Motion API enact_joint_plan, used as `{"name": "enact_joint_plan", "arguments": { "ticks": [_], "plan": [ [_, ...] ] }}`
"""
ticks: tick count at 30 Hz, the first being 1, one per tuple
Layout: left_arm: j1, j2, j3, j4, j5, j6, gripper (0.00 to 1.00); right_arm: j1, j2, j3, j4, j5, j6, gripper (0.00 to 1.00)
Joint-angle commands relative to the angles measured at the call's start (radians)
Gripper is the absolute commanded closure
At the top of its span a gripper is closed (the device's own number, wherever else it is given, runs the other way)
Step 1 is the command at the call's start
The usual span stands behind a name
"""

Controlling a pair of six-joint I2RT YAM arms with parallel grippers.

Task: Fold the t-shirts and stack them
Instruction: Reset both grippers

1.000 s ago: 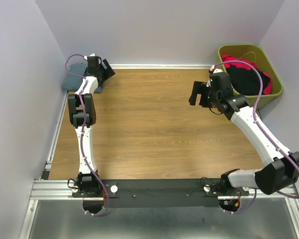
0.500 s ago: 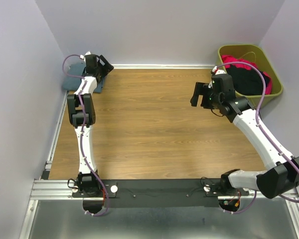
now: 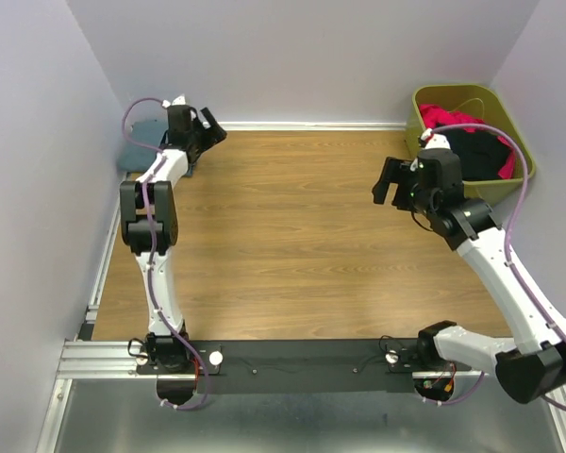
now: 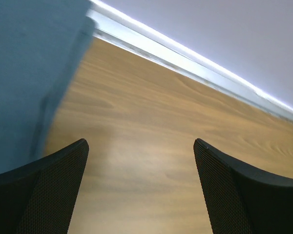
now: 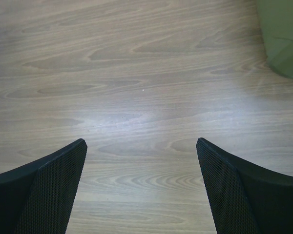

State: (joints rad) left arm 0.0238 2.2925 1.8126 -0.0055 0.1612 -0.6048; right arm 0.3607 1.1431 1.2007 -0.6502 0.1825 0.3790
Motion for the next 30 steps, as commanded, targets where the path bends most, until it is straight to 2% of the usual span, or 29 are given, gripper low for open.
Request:
{"name": "enact_joint_plan", "arguments": {
  "ticks": [1, 2, 4, 5, 7, 9, 10, 13, 16, 23, 30],
  "plan": [
    [-0.064, -0.352, -0.135, 0.045, -0.031, 0.128, 0.04, 0.004, -0.080, -0.027, -0.022, 0.096, 0.021, 0.00],
    [-0.070, -0.408, -0.227, 0.036, -0.040, 0.132, 0.04, 0.004, -0.097, -0.032, -0.022, 0.107, 0.023, 0.00],
    [-0.088, -0.516, -0.315, 0.018, -0.086, 0.151, 0.04, 0.004, -0.129, -0.042, -0.022, 0.149, 0.023, 0.00],
    [-0.102, -0.627, -0.394, -0.016, -0.109, 0.161, 0.04, 0.004, -0.172, -0.055, -0.022, 0.181, 0.026, 0.00],
    [-0.116, -0.741, -0.468, -0.054, -0.205, 0.177, 0.04, 0.006, -0.219, -0.075, -0.020, 0.213, 0.029, 0.00],
    [-0.127, -0.986, -0.584, -0.108, -0.296, 0.188, 0.04, 0.004, -0.287, -0.107, -0.019, 0.257, 0.021, 0.00],
    [-0.127, -1.052, -0.661, -0.141, -0.328, 0.186, 0.04, 0.004, -0.307, -0.116, -0.019, 0.264, 0.017, 0.00],
    [-0.128, -1.249, -0.757, -0.195, -0.443, 0.195, 0.04, 0.006, -0.381, -0.161, -0.011, 0.284, 0.017, 0.00],
    [-0.128, -1.553, -0.872, -0.257, -0.529, 0.204, 0.04, 0.004, -0.459, -0.225, 0.001, 0.328, 0.032, 0.00],
    [-0.128, -1.896, -1.007, -0.341, -0.615, 0.229, 0.04, 0.004, -0.577, -0.312, 0.023, 0.330, 0.015, 0.00],
    [-0.128, -2.032, -1.033, -0.390, -0.614, 0.128, 0.01, 0.004, -0.664, -0.352, 0.023, 0.368, 0.038, 0.00]
  ]
}}
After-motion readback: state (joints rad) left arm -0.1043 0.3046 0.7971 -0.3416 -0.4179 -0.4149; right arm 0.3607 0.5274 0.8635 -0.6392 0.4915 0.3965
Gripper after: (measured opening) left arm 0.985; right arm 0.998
